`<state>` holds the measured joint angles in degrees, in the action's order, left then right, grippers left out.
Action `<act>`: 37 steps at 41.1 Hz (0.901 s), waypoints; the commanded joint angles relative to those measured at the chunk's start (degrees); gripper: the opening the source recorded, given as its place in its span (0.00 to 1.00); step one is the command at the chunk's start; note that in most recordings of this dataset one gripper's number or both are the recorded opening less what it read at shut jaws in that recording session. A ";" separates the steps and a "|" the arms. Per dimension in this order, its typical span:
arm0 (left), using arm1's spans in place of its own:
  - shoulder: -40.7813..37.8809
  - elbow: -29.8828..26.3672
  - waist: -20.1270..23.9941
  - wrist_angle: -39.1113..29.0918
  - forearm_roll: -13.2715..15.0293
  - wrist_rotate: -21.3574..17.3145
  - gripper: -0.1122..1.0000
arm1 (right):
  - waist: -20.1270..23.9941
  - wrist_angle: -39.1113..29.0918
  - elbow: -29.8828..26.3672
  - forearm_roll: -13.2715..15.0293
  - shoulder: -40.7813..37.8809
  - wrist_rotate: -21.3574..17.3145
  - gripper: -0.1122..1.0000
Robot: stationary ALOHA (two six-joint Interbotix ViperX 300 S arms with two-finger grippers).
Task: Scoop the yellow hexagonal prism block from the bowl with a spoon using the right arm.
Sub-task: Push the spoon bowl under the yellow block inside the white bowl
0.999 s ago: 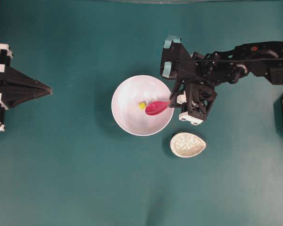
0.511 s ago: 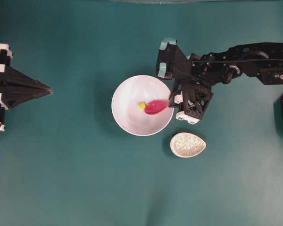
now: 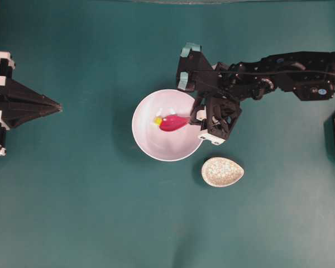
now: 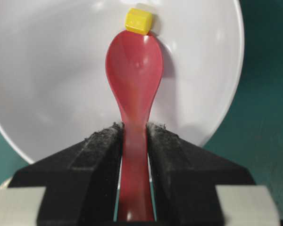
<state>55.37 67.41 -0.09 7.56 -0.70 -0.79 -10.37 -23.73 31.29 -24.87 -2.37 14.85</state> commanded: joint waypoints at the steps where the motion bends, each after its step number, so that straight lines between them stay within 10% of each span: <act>1: -0.44 -1.67 0.00 0.62 -0.18 0.00 0.11 | -0.18 1.23 -1.49 0.09 0.62 0.18 0.33; 37: -0.44 -1.76 0.00 0.62 -0.18 0.00 0.11 | 1.76 13.10 2.99 -0.09 0.18 -0.09 0.33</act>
<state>55.37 67.41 -0.09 7.56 -0.70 -0.79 -9.05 -12.04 34.54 -24.87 -3.08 14.85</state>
